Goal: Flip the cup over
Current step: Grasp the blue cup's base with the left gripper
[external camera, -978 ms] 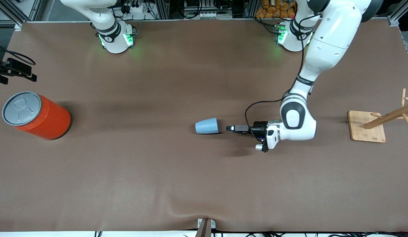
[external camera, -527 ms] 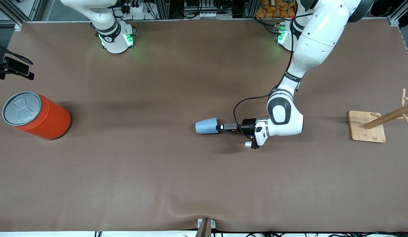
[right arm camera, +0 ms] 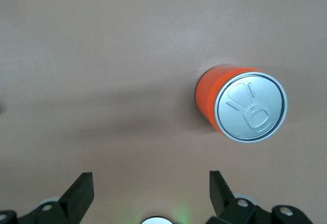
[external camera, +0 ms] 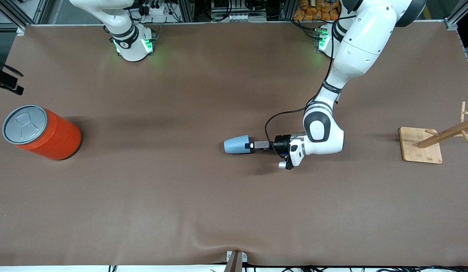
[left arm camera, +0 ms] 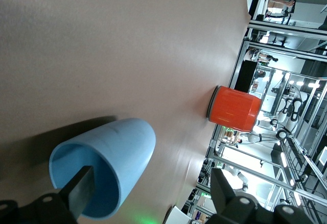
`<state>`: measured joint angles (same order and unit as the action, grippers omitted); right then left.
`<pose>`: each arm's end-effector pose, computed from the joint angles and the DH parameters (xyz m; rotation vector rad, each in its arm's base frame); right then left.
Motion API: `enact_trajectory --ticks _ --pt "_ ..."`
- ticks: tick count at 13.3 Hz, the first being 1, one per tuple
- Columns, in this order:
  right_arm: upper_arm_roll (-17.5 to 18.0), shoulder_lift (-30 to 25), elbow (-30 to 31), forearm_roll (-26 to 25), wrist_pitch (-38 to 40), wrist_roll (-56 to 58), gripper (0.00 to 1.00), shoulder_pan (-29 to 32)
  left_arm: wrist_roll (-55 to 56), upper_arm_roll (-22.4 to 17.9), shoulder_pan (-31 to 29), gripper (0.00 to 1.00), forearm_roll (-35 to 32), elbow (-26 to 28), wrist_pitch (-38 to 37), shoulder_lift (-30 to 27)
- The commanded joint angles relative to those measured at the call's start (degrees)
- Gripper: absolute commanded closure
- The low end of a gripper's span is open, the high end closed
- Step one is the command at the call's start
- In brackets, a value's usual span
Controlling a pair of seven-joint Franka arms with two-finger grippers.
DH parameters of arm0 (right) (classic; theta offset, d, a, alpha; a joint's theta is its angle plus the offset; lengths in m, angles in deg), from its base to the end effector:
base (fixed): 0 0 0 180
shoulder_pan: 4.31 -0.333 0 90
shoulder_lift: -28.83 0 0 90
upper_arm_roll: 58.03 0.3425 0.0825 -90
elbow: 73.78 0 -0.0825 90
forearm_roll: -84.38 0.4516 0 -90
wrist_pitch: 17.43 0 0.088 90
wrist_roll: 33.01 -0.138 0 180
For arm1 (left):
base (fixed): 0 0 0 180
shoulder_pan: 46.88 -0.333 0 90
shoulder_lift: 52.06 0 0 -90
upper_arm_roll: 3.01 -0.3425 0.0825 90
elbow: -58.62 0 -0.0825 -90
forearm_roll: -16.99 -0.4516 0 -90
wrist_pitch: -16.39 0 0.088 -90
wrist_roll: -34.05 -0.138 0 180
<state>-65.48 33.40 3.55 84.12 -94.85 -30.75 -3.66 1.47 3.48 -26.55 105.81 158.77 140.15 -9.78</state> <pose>0.6159 -0.0846 0.6691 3.1273 -0.1608 -0.1230 0.6195 -0.3823 0.1116 1.9637 0.1973 -0.2315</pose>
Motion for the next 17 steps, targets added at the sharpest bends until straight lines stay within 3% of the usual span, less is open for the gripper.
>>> enact_trajectory --ticks 1,4,7,10,11,14,17 --pt "0.51 1.14 -2.36 -0.26 1.58 -0.24 0.0 1.02 0.5 -0.08 0.58 0.0 2.58 -1.01 0.34 0.96" --pt "0.69 0.62 -0.6 0.35 -0.26 0.55 0.0 0.49 0.06 -0.08 1.54 0.0 5.12 -1.89 0.34 1.84" --pt "0.95 -6.13 9.04 0.44 -5.7 0.47 0.0 0.31 0.06 -0.08 2.42 0.0 6.18 -4.25 0.34 3.68" --pt "1.13 -6.42 9.52 0.53 -5.54 0.64 0.0 -0.03 -0.02 -0.08 4.0 0.0 7.94 -5.23 0.34 5.09" --pt "1.13 -6.24 8.9 0.53 -5.63 0.38 0.0 -0.56 -0.11 -0.08 4.1 0.11 8.12 -5.32 0.34 5.44" --pt "0.6 -6.42 7.23 0.62 -5.37 0.38 0.0 0.66 -0.29 -0.26 3.92 1.0 7.51 -5.32 0.34 5.1" --pt "1.04 -5.81 7.23 0.62 -6.07 0.2 0.0 -0.12 -1.26 -0.61 3.83 1.0 7.33 -5.32 0.34 4.57"
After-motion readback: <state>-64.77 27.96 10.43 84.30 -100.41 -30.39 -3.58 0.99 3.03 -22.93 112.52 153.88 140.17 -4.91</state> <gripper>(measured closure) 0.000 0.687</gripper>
